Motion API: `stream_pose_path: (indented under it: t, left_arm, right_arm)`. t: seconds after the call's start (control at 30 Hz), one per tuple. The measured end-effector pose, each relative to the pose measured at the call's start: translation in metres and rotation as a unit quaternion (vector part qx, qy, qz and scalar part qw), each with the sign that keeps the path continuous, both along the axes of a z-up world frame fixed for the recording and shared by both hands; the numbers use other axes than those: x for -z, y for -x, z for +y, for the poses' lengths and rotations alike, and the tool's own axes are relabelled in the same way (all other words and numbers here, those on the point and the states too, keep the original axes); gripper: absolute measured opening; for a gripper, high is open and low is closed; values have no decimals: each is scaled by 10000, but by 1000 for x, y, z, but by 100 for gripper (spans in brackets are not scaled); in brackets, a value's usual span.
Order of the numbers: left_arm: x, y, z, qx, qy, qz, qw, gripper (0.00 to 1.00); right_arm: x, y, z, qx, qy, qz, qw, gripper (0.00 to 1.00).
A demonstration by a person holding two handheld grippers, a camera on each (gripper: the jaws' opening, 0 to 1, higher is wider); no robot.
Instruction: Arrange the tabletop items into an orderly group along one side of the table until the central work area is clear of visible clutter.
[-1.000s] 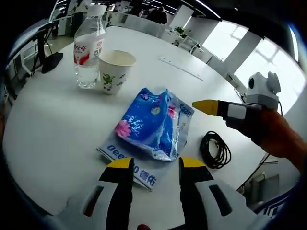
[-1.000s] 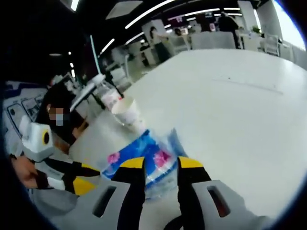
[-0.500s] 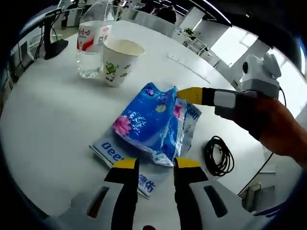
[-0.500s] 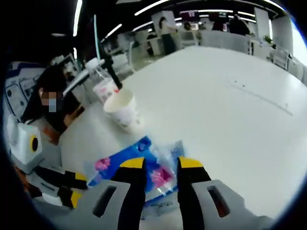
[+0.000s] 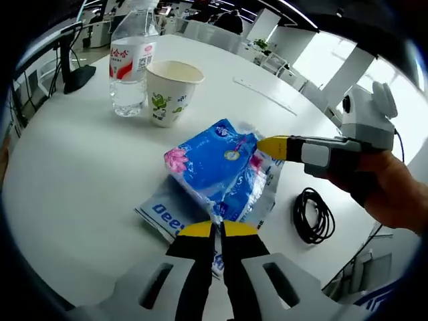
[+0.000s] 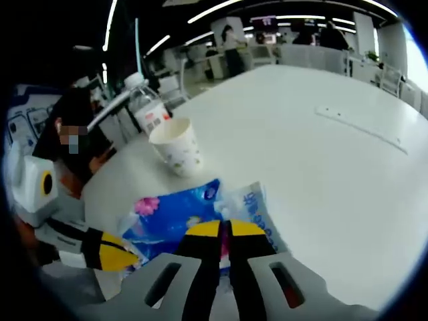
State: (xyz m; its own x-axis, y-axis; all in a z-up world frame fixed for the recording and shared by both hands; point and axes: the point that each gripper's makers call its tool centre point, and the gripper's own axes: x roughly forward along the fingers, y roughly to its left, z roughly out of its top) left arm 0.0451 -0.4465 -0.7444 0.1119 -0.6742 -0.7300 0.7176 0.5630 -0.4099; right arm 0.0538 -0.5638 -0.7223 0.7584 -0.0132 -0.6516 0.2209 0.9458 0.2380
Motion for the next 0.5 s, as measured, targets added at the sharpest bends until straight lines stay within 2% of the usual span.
stream_pose_path:
  t: [0.07, 0.5]
  left_arm:
    - [0, -2, 2, -34, -10, -28, 10000, 0]
    - [-5, -7, 11, -51, -32, -190, 9998, 0]
  right_arm:
    - [-4, 0, 2, 90, -82, -196, 9997, 0]
    - [0, 31, 11, 317, -282, -219, 9989, 0]
